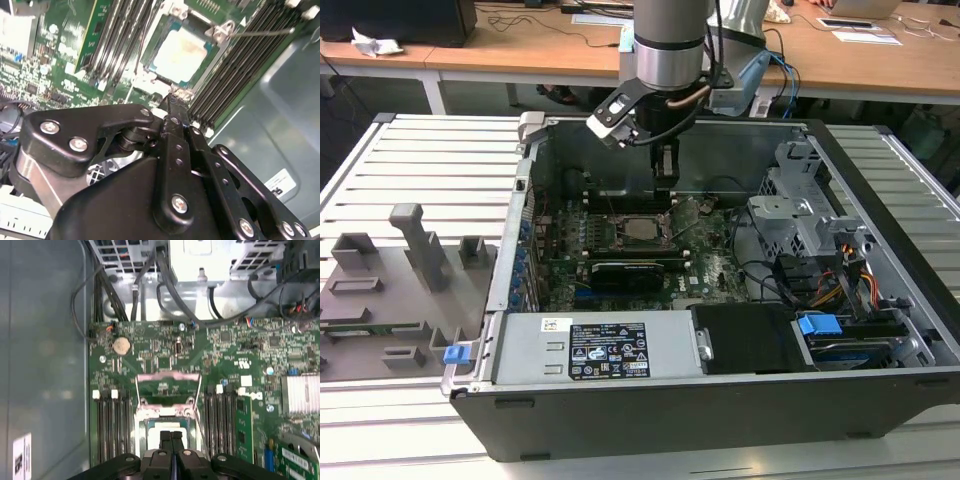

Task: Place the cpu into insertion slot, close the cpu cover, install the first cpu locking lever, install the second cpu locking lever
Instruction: 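Close the cpu cover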

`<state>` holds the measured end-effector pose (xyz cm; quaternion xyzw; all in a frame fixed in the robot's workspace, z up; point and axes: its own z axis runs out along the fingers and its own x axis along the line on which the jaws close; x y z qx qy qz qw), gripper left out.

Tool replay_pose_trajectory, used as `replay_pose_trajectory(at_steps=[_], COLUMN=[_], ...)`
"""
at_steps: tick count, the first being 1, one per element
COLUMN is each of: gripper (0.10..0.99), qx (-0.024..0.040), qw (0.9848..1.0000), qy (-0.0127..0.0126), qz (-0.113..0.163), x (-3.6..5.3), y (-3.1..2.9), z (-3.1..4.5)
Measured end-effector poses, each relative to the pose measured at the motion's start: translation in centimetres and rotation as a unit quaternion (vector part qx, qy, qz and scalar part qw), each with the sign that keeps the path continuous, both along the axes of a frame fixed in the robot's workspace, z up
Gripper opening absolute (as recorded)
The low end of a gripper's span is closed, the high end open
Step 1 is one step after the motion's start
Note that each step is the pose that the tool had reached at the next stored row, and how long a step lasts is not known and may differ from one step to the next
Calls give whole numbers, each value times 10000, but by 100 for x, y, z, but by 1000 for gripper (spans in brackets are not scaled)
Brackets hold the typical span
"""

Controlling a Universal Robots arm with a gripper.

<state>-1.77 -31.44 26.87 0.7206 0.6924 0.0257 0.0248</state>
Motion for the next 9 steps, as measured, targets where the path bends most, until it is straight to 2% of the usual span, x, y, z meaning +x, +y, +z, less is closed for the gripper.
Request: replay_pose_trajectory(at_steps=[6,9], gripper=[106,106], qx=[0,0], qw=[10000,10000], qy=[10,69], qz=[-1,-1], x=[119,199], y=[2,2], z=[0,1])
